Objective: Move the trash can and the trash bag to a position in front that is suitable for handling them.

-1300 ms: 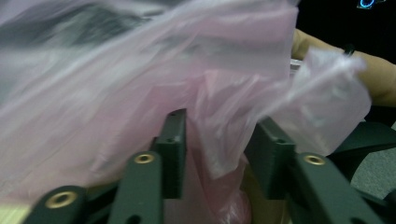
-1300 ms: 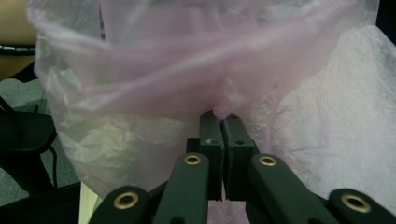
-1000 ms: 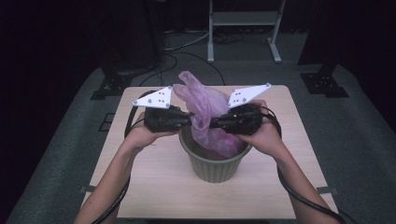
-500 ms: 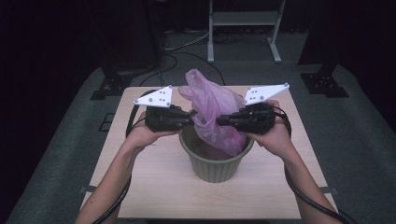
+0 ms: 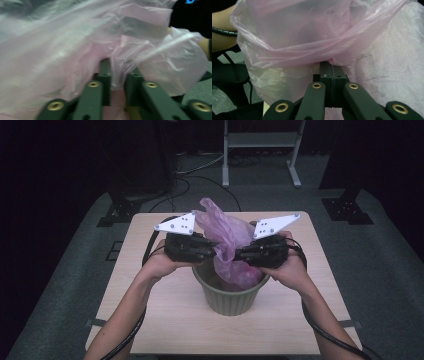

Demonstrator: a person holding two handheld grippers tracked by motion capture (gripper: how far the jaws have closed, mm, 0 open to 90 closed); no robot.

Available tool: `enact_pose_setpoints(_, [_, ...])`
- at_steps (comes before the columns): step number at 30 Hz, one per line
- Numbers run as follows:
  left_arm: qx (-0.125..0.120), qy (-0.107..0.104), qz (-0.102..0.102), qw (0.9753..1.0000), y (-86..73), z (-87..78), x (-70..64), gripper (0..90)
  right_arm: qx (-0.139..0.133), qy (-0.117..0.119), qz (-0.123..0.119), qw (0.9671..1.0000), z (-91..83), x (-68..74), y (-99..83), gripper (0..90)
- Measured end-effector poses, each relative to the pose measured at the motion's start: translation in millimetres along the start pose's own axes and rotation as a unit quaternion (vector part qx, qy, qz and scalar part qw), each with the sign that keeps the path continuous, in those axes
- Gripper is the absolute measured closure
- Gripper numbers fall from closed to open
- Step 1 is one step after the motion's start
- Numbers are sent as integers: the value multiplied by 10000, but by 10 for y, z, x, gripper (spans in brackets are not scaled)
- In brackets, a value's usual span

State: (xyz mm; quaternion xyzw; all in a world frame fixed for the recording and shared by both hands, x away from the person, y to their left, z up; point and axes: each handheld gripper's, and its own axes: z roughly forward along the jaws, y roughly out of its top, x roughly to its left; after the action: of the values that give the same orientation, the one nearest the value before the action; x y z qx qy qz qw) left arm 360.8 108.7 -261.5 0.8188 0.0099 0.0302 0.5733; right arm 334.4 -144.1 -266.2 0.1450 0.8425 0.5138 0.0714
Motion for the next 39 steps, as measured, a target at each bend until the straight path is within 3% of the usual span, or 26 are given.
enact_pose_setpoints(3, [27,45,15,10000,1,-24,6,897,-11,-32,8,10000,-23,-5,-7,900])
enact_pose_setpoints(12, [184,138,-46,9997,9,-58,14,900,-134,-65,58,9999,-105,-30,-21,900])
enact_pose_setpoints(25, [399,216,32,9990,12,-106,9,900,-304,-234,146,9992,-308,-74,-64,900])
enact_pose_setpoints(39, [496,490,-61,9976,-67,-320,26,900,-345,-545,339,9973,-621,-158,-251,900])
